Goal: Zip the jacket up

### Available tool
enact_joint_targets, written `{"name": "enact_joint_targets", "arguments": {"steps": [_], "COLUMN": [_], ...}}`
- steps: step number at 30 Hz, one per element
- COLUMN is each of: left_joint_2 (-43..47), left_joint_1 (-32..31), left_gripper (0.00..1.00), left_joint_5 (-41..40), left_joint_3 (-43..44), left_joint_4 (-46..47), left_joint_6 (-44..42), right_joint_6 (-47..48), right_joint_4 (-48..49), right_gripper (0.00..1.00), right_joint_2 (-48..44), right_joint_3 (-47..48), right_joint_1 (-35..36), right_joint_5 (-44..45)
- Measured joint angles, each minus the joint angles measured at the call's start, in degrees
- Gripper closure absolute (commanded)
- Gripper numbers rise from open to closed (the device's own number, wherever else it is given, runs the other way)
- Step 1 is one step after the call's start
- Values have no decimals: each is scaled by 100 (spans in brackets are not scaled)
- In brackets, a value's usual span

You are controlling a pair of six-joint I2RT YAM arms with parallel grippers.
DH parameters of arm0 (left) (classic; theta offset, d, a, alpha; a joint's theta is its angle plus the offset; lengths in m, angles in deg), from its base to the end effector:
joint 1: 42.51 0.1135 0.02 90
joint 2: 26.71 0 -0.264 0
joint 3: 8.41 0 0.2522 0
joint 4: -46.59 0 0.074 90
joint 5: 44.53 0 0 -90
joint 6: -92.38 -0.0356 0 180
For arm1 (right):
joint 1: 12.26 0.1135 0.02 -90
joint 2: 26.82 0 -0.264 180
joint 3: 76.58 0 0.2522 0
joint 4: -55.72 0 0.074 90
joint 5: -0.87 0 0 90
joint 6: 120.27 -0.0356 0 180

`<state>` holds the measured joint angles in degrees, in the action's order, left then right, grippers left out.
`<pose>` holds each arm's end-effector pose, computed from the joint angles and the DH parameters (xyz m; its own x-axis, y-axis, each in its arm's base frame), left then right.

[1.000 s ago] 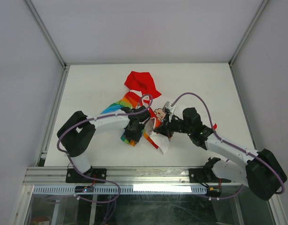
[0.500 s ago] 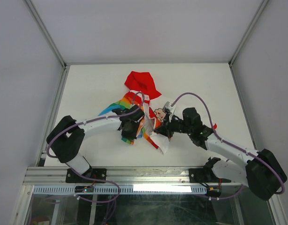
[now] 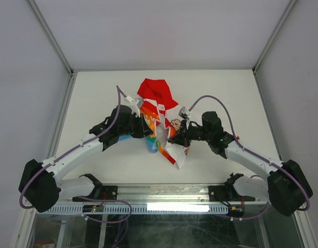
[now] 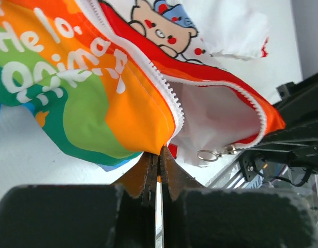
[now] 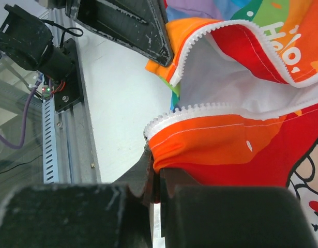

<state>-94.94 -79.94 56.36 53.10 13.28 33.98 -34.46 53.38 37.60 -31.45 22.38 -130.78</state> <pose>0.1992 -0.1609 0.2591 -0.8080 -0.0296 -0.5885 0.3386 0.7941 -0.5047 0.1820 0.1545 0.2312 -0.3706 -0.1897 -0.9092 -0.9084 0.2782 0.3122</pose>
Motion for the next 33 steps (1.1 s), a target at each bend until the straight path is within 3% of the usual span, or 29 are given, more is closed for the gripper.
{"name": "enact_joint_targets", "arguments": {"steps": [14,33], "left_joint_2": [1005,1226], "left_joint_1": [4,4], "left_gripper": [100,100], "left_joint_5": [883,1486], "left_joint_3": [-1495,-1856], "left_joint_4": [2776,3565], "left_joint_6": [-131,-846], "right_joint_6": [-352,-457], "right_joint_4": [-92,-157], "right_gripper": [100,100], "right_joint_2": [839,879], "right_joint_3": [605,743], "right_joint_1": [-26,-210], "right_joint_5": [-739,-1419]}}
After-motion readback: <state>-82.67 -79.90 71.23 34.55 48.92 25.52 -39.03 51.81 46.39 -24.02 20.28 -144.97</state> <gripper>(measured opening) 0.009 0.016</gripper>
